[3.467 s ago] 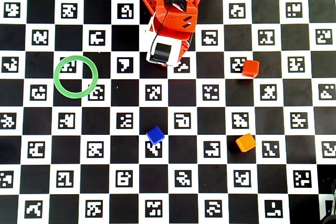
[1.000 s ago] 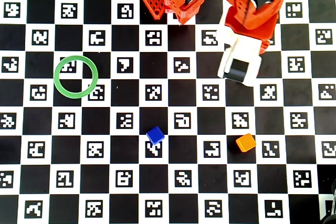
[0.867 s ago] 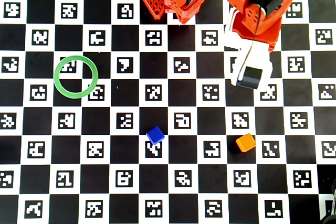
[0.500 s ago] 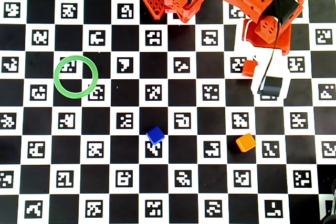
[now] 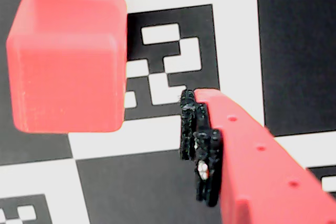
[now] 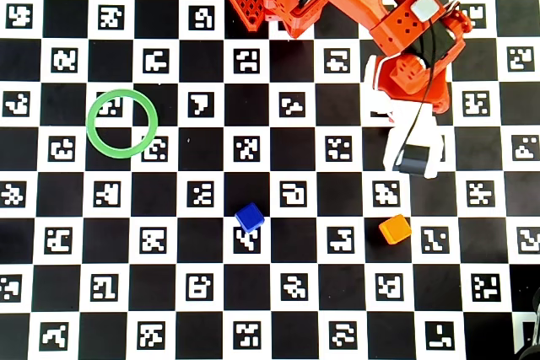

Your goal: Grab the red cube then put it in the green circle then put the blue cube on top and finally the orange cube on top

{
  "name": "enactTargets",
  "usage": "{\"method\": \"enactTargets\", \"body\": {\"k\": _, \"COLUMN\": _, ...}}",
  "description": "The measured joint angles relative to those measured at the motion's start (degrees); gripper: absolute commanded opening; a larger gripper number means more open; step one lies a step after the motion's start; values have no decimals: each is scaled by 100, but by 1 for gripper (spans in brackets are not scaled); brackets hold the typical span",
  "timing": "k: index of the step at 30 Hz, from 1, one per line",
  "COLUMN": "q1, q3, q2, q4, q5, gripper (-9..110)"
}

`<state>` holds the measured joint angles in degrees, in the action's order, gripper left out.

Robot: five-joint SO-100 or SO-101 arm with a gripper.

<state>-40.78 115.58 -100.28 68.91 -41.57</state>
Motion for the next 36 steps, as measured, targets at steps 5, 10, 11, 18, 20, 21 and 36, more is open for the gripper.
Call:
{"method": "enactTargets", "body": {"k": 5, "q1": -9, "q3": 211, "q2": 114, "q4": -299, "q5": 114, "gripper": 38}}
{"method": "enactTargets", "body": {"k": 10, "q1": -97, "q3": 439, "q2": 299, "q4": -642, "q5": 202, "gripper": 38}}
{"method": "enactTargets", "body": {"k": 11, "q1": -97, "q3": 475, "q2": 352, "q4": -712, "q5": 220, "gripper": 38}}
{"method": "enactTargets", "body": {"k": 18, "q1": -141, "q3": 747, "q2": 501, "q4": -1116, "q5": 422, "gripper": 38}}
{"method": "enactTargets", "body": {"k": 20, "q1": -193, "q3": 817, "q2": 545, "q4": -1230, "q5": 439, "gripper": 38}}
{"method": "enactTargets", "body": {"k": 21, "q1": -211, "q3": 817, "q2": 571, "q4": -1257, "q5": 457, "gripper": 38}}
{"method": "enactTargets", "body": {"k": 36, "q1": -352, "q3": 817, "q2": 650, "q4": -1310, "q5": 712, "gripper": 31}}
